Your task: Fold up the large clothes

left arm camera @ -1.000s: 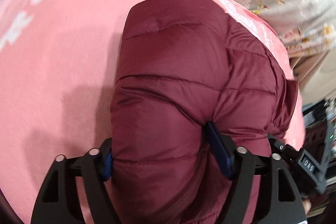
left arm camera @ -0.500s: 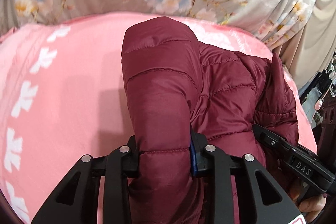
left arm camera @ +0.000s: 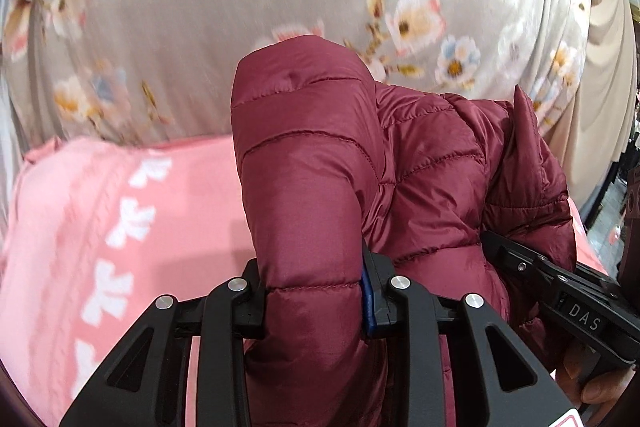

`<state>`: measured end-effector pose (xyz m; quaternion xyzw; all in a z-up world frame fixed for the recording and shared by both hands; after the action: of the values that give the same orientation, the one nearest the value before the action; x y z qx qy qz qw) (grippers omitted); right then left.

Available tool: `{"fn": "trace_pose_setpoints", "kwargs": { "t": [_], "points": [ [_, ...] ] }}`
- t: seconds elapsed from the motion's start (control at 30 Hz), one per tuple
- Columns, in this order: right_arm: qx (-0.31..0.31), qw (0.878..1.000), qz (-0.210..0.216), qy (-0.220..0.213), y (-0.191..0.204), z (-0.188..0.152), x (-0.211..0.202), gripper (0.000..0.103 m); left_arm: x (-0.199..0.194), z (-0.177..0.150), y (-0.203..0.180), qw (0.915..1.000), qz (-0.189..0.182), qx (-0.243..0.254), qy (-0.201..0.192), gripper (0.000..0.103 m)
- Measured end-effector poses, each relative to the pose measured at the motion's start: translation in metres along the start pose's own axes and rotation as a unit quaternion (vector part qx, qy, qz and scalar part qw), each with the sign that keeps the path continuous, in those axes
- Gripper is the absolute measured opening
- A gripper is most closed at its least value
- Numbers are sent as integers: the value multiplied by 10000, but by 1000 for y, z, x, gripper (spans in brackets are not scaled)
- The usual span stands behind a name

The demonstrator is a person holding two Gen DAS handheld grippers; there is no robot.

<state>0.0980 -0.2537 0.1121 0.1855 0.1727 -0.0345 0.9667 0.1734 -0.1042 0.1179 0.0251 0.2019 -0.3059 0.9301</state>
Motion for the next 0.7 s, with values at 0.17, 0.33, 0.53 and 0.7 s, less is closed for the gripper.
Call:
{"fn": "trace_pose_setpoints", "kwargs": {
  "t": [0.17, 0.33, 0.53, 0.7],
  "points": [
    [-192, 9995, 185, -140, 28, 15, 22, 16, -1, 18, 33, 9993, 144, 81, -347, 28],
    [-224, 9990, 375, -70, 45, 16, 63, 16, 14, 19, 68, 9985, 269, 180, -451, 28],
    [-244, 9987, 440, 103, 48, 1, 115, 16, 50, 7, 109, 9986, 377, 186, -333, 28],
    [-205, 9985, 379, 323, 44, -17, 157, 16, 83, -12, 133, 9991, 351, 147, -205, 28]
  ]
}}
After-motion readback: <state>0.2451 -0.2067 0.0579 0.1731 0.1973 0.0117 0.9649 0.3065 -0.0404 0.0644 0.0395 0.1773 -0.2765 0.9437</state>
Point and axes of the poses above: each gripper's, at about its wrist camera, not at the fingertips, and x roughly the way its jaws point, y to its left, z to its top, the point moved 2 cm from there along x, roughly the way its jaws point, and after that the axes turned 6 degrees about -y, right-handed, at the moved point
